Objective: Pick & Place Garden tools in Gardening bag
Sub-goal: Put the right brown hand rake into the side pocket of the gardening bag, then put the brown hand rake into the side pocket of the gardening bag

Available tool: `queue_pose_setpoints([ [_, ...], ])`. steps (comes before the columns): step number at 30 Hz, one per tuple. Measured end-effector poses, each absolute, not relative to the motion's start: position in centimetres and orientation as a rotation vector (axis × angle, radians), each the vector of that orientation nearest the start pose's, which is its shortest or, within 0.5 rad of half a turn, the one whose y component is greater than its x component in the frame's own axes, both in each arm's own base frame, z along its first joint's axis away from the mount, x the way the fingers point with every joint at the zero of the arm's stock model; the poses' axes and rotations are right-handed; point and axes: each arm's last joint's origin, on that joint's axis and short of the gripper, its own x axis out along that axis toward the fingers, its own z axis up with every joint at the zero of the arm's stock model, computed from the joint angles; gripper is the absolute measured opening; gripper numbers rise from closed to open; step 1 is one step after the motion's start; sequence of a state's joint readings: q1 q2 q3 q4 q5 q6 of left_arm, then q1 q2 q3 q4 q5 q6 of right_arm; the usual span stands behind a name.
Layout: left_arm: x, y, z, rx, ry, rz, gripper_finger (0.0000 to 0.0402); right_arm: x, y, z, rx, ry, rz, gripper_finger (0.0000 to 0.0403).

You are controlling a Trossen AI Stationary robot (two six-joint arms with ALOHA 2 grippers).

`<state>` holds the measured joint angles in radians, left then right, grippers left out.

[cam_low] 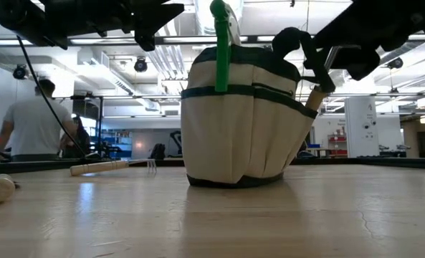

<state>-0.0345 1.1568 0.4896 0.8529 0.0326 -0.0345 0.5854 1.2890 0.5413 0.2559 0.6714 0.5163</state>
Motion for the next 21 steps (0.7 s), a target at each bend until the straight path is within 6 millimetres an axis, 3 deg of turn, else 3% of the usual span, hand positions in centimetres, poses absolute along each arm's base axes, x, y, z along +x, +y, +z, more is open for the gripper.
queue_pose_setpoints([
  [21, 23.9, -0.9, 25.7, -0.038, -0.169, -0.070, 0.0167, 22.5, 12.9, 21.4, 0.220, 0.353, -0.121, 0.0216],
])
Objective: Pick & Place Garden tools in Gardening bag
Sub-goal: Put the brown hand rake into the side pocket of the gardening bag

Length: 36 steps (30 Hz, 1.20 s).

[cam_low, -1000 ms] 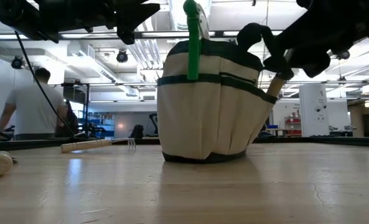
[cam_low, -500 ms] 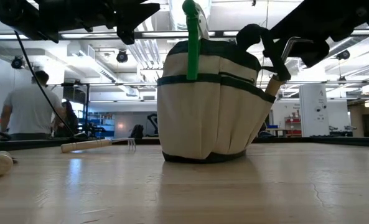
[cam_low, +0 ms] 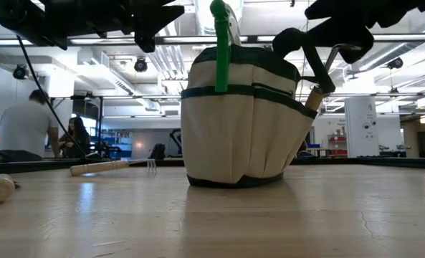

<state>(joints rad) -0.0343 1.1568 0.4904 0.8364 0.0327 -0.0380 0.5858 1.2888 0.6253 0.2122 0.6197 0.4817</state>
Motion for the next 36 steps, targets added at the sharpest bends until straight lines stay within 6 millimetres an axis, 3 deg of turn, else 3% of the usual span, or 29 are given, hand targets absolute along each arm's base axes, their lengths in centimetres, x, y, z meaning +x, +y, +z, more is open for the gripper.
queue_pose_setpoints([
  [8, 23.9, -0.9, 25.5, -0.046, -0.140, -0.071, 0.0167, 22.8, 13.1, 22.7, 0.142, 0.319, -0.107, 0.0215],
  [14, 23.4, -0.9, 26.0, -0.046, -0.027, -0.068, 0.0167, 23.3, 13.8, 24.7, 0.077, 0.282, -0.068, 0.0215],
  [22, 21.9, -0.7, 26.1, -0.068, 0.143, -0.012, 0.0167, 22.6, 14.9, 26.5, 0.063, 0.408, -0.063, 0.0215],
  [29, 21.3, -0.5, 23.9, -0.141, 0.376, 0.060, 0.0167, 22.4, 15.5, 27.8, 0.078, 0.424, -0.054, 0.0215],
  [36, 21.0, 0.1, 21.7, -0.115, 0.566, 0.231, 0.0167, 22.4, 15.4, 27.8, 0.067, 0.419, -0.078, 0.0215],
])
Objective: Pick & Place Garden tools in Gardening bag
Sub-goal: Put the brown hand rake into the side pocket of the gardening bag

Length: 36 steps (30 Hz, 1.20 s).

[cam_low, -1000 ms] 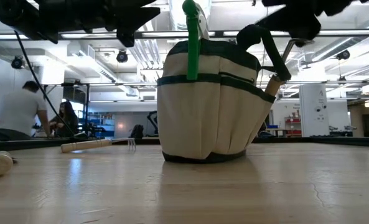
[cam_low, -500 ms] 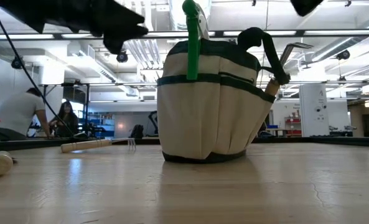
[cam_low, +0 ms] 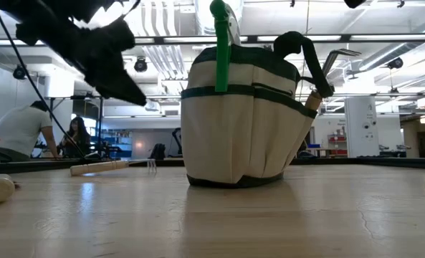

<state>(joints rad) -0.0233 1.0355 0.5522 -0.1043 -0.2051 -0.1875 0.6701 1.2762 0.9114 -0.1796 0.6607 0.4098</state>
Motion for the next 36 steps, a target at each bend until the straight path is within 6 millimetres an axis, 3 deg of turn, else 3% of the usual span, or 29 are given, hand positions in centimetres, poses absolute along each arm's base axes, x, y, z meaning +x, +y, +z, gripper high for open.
queue_pose_setpoints([
  [11, 20.3, 3.6, 22.2, -0.244, 0.774, 0.482, 0.0167, 22.4, 15.4, 27.7, 0.065, 0.420, -0.079, 0.0215],
  [19, 21.1, 5.2, 22.1, -0.251, 0.947, 0.539, 0.0167, 22.4, 15.4, 27.7, 0.054, 0.414, -0.096, 0.0215],
  [28, 23.1, 6.0, 19.9, -0.244, 1.107, 0.499, 0.0167, 22.4, 15.4, 27.7, 0.052, 0.415, -0.097, 0.0215],
  [36, 23.6, 6.6, 17.9, -0.247, 1.210, 0.514, 0.0167, 22.3, 15.3, 27.7, 0.050, 0.417, -0.097, 0.0215],
])
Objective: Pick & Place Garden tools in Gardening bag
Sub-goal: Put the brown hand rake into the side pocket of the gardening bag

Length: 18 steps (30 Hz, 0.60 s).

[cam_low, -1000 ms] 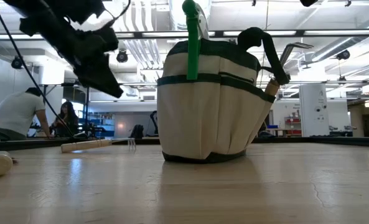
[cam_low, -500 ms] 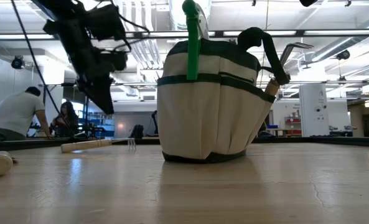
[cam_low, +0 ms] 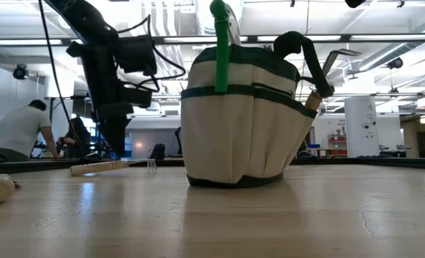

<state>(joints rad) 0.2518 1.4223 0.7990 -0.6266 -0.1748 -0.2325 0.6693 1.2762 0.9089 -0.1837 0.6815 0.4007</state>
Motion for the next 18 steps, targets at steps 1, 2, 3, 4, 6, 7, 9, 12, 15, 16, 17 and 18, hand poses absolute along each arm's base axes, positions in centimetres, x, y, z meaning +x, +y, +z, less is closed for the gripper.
queue_pose_setpoints([
  [1, 23.63, 6.70, 17.81, -0.249, 1.213, 0.517, 0.0167, 22.34, 15.35, 27.69, 0.050, 0.417, -0.097, 0.0215],
  [2, 23.65, 6.80, 17.73, -0.249, 1.216, 0.520, 0.0167, 22.34, 15.35, 27.69, 0.050, 0.417, -0.097, 0.0215],
  [3, 23.65, 6.90, 17.66, -0.251, 1.217, 0.522, 0.0167, 22.34, 15.35, 27.69, 0.050, 0.417, -0.097, 0.0215],
  [4, 23.65, 7.03, 17.59, -0.253, 1.220, 0.527, 0.0167, 22.34, 15.35, 27.69, 0.050, 0.417, -0.097, 0.0215],
  [6, 23.66, 7.23, 17.45, -0.258, 1.224, 0.534, 0.0167, 22.34, 15.35, 27.69, 0.050, 0.417, -0.097, 0.0215],
  [7, 23.65, 7.30, 17.40, -0.260, 1.225, 0.535, 0.0167, 22.34, 15.35, 27.68, 0.050, 0.417, -0.097, 0.0215],
  [9, 23.72, 7.37, 17.37, -0.270, 1.220, 0.529, 0.0167, 22.34, 15.35, 27.68, 0.050, 0.417, -0.097, 0.0215],
  [12, 23.94, 7.35, 17.38, -0.299, 1.199, 0.492, 0.0167, 22.35, 15.35, 27.68, 0.049, 0.417, -0.097, 0.0215],
  [15, 24.05, 7.34, 17.41, -0.313, 1.187, 0.479, 0.0167, 22.34, 15.35, 27.67, 0.049, 0.418, -0.097, 0.0215],
  [16, 24.05, 7.34, 17.41, -0.314, 1.188, 0.479, 0.0167, 22.34, 15.35, 27.66, 0.049, 0.418, -0.097, 0.0215],
  [17, 24.06, 7.34, 17.36, -0.314, 1.190, 0.479, 0.0167, 22.34, 15.35, 27.66, 0.049, 0.418, -0.097, 0.0215],
  [18, 24.08, 7.34, 17.31, -0.316, 1.192, 0.477, 0.0167, 22.34, 15.35, 27.66, 0.049, 0.418, -0.097, 0.0215],
])
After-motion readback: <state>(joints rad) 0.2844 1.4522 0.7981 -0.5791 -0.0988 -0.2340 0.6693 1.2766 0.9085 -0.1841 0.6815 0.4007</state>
